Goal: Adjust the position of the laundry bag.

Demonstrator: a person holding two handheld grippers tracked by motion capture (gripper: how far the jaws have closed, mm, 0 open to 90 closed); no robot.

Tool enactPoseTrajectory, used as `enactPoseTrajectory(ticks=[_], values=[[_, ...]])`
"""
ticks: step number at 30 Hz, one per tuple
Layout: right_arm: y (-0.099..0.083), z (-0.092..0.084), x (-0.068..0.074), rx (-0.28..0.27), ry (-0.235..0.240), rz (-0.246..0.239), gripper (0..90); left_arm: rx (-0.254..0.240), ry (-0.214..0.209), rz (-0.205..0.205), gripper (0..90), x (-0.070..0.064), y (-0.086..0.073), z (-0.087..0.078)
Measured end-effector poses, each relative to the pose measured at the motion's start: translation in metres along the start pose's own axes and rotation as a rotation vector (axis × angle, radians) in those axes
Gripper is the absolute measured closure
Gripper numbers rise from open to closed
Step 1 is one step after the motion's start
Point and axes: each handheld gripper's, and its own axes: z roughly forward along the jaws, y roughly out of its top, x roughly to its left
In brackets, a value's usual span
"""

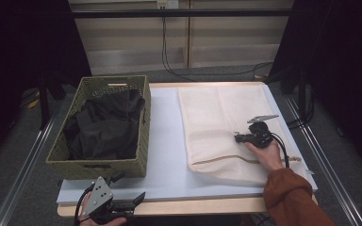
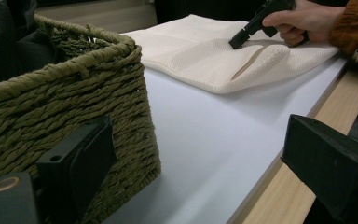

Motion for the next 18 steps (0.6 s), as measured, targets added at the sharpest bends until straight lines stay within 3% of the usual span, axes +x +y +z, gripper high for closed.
enactPoseTrajectory(ticks=[15, 18], values=[[0.0000, -0.0062, 0.0058, -0.025, 0.038, 0.005, 88.1, -0.001, 0.002, 0.006, 9.4, 0.0002, 0.0003, -0.0005], [-0.0003, -0.0073, 0.0059, -0.028, 0.046, 0.003, 88.0, -0.021, -0.003, -0.012, 10.1, -0.0010, 0.0001, 0.0001]])
